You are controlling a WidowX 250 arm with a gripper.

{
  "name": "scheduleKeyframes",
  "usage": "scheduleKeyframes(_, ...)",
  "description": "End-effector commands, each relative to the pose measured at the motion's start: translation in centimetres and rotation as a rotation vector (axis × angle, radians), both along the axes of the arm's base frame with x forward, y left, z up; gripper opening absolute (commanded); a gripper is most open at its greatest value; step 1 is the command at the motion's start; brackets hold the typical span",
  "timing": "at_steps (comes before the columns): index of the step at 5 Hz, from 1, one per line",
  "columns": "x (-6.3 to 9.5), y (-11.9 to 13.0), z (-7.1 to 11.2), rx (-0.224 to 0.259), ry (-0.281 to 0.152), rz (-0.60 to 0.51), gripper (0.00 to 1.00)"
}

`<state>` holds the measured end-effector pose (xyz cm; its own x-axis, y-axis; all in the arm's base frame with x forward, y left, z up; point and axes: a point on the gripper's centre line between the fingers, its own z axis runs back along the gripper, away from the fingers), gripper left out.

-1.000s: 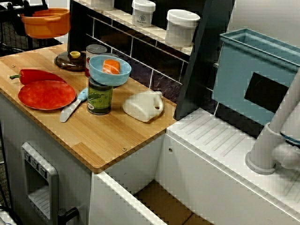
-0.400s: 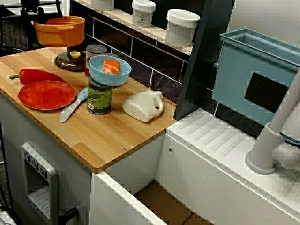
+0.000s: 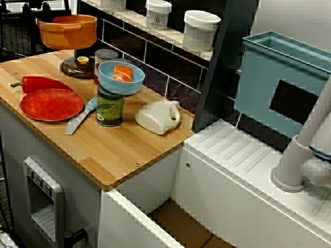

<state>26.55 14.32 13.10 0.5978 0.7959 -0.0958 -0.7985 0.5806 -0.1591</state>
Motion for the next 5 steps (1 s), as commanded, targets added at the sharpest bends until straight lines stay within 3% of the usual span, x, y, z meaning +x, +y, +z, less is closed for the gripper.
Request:
scheduleKeyframes(1,-1.3,-0.2,3.6,-0.007,-0.044,-0.039,0.00)
scheduleKeyframes(5,-3.3,-3.9,1.9,-0.020,-0.057,-0.141,0.00)
